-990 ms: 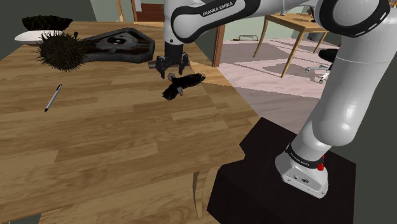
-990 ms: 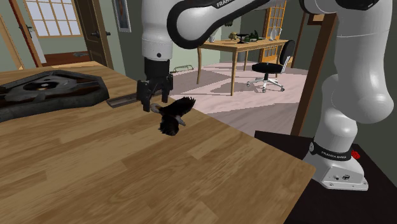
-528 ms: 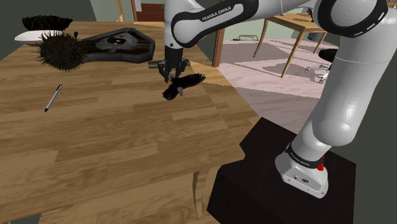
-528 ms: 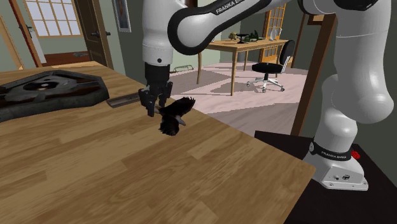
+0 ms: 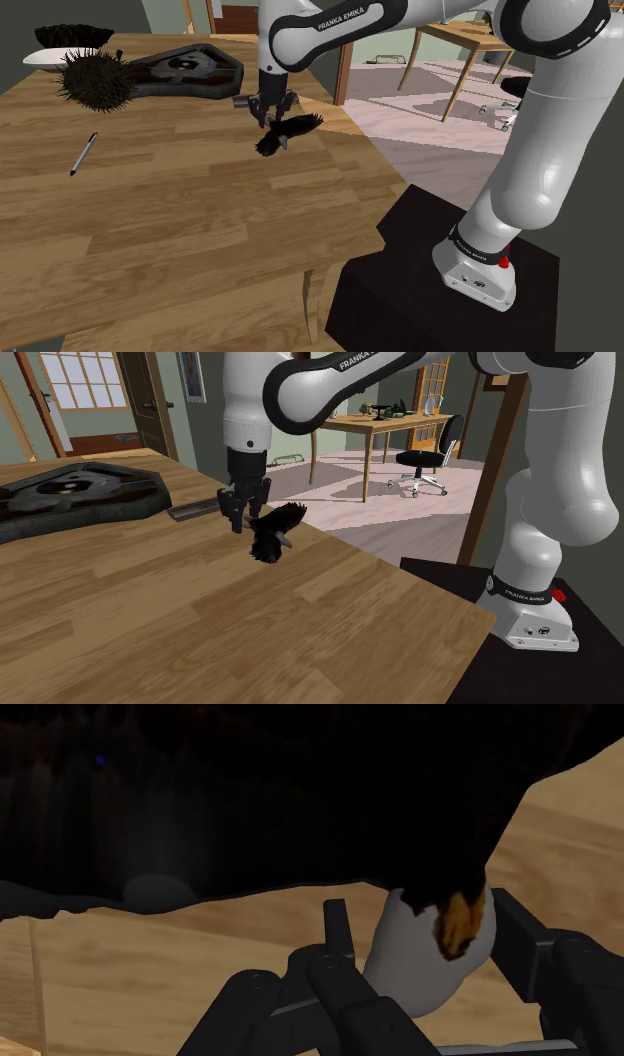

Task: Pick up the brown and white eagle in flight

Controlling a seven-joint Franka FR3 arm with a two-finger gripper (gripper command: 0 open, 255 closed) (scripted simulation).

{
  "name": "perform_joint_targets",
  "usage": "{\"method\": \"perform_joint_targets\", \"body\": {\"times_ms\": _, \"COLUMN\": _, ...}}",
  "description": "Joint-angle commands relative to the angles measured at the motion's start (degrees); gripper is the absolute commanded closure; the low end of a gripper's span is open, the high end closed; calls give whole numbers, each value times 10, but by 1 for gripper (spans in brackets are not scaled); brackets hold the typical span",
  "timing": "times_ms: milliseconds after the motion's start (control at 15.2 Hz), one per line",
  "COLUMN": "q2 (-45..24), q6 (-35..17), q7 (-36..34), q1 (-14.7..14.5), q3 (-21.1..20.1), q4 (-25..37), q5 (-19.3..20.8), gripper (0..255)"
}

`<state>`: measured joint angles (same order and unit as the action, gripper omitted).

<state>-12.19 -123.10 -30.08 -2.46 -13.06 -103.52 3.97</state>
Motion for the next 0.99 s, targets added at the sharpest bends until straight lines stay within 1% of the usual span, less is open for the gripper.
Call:
{"method": "perform_joint_targets", "body": {"times_ms": 0, "q2": 5, "q6": 13, "q7": 1, "q1": 1, "q3": 0, "q4": 8, "q5": -2, "gripper": 255}}
{"method": "perform_joint_targets", "body": {"times_ms": 792, "q2": 21, "q6": 100, "q7": 6, "q1": 1, "q3": -2, "q4": 81, "q5": -8, "gripper": 255}}
{"method": "perform_joint_targets", "body": {"times_ms": 924, "q2": 21, "q6": 102, "q7": 6, "q1": 1, "q3": -2, "q4": 82, "q5": -8, "gripper": 255}}
